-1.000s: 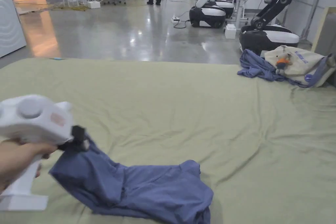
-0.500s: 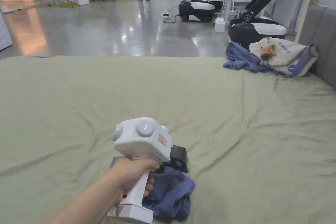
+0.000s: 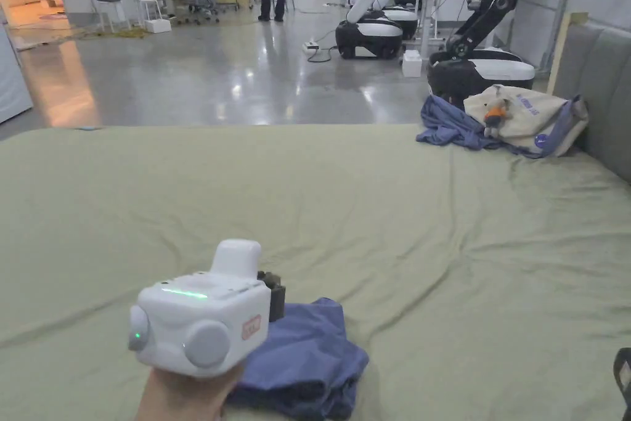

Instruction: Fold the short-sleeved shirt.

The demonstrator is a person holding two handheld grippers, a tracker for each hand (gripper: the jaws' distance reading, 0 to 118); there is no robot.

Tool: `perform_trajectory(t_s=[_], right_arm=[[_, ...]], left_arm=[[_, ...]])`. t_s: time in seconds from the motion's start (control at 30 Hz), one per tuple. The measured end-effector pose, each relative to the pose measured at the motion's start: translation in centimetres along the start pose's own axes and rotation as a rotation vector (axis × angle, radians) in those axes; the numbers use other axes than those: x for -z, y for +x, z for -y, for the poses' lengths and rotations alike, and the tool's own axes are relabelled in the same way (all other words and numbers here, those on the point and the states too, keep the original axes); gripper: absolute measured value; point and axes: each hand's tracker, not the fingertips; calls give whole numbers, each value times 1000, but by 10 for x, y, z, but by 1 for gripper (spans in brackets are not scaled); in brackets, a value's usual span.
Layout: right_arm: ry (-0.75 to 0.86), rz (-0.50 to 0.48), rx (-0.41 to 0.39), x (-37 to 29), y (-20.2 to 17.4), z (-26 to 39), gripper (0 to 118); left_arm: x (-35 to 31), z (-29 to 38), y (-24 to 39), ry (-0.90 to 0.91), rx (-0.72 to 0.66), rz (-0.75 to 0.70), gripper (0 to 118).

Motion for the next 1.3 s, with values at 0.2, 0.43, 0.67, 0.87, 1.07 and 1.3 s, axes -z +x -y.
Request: perform_trajectory(t_s=[0.2,0.43,0.67,0.87,1.07,1.3], right_arm=[[-21,-4,-35,2,-5,4,2],[-54,-14,-7,8,-7,8,2],[87,40,-48,-2,-31,-14,2],[156,37,-86,-4,-43,-24,2],[-47,-142,-102,29,-63,-18,2],[-761,-850,194,247,-162,29,2]], left_arm=[[73,62,49,-95,-42,77,0],[84,56,55,-188,36,62,0],[-96,2,-35,282,-216,-9,0],[-206,33,-68,513,-26,-344,0],[-188,41,-89,403,-96,-285,0],[-95,55,-120,100,-280,-55,0]])
